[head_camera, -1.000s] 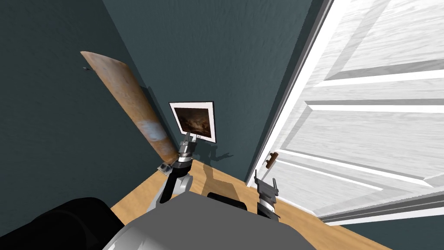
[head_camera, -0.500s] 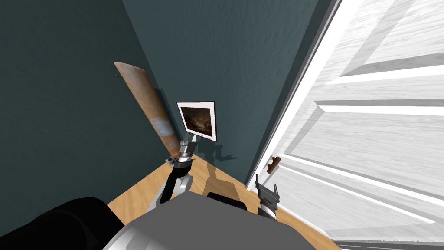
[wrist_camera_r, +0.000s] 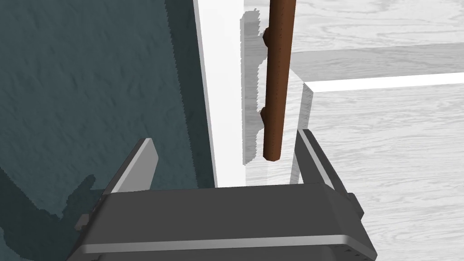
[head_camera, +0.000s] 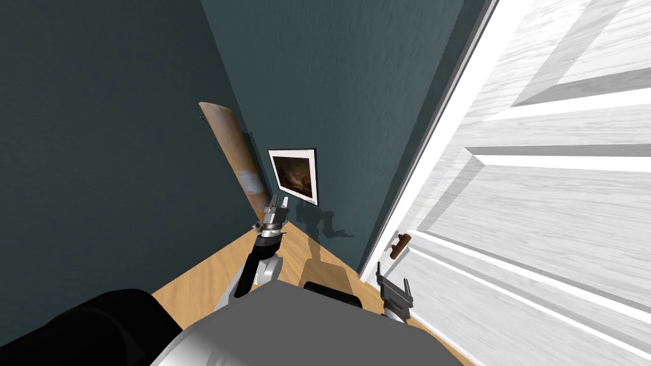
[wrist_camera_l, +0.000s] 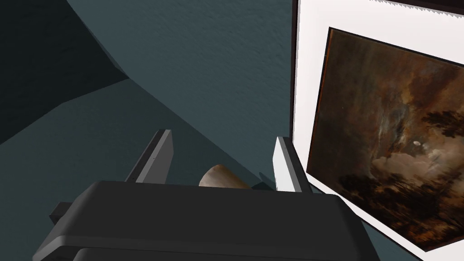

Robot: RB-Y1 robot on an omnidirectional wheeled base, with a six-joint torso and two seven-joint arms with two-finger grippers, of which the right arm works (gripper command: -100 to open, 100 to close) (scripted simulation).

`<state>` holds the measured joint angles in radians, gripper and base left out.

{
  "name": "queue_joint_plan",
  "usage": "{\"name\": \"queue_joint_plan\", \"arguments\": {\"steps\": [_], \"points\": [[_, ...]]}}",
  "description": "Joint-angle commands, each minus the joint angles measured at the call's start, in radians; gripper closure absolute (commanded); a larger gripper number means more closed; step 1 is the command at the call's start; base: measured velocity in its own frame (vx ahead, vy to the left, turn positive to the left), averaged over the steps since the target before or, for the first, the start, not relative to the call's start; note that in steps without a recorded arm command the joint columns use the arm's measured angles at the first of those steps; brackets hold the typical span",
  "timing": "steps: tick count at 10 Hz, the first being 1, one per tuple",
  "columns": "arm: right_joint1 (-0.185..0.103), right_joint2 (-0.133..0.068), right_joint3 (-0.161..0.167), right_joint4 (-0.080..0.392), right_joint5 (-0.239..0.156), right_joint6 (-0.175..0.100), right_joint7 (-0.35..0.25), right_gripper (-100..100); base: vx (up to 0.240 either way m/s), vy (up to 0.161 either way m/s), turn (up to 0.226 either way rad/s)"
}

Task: Pull the door open

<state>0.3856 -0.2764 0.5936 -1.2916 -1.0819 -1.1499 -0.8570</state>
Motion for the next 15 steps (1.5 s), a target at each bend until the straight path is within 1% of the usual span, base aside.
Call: {"name": "queue_joint_plan", "arguments": {"steps": [1,3,4,5,6,7,9,12,15], "points": [[-0.006,-0.010,0.016,0.033,-0.034,-0.018,-0.027,-100,-0.013,-0.194,0.248],[-0.011,-0.019,0.035,0.071,-0.071,-0.038,-0.054,-100,-0.023,-0.202,0.224],[-0.012,-0.020,0.038,0.076,-0.076,-0.041,-0.058,-100,-0.012,-0.173,0.137],[-0.014,-0.023,0.045,0.091,-0.090,-0.049,-0.068,-100,-0.024,-0.145,0.125],[-0.010,-0.022,0.042,0.081,-0.081,-0.045,-0.061,-100,-0.011,-0.069,0.032],[0.009,-0.022,0.009,0.091,-0.054,-0.040,-0.100,-100,0.067,0.067,0.046],[0.025,-0.022,-0.020,0.096,-0.030,-0.034,-0.132,-100,0.092,0.130,0.033],[0.057,-0.021,-0.075,0.108,0.017,-0.023,-0.191,-100,0.097,0.105,0.044],[0.093,-0.020,-0.140,0.121,0.072,-0.011,-0.261,-100,0.103,0.035,0.058]]}}
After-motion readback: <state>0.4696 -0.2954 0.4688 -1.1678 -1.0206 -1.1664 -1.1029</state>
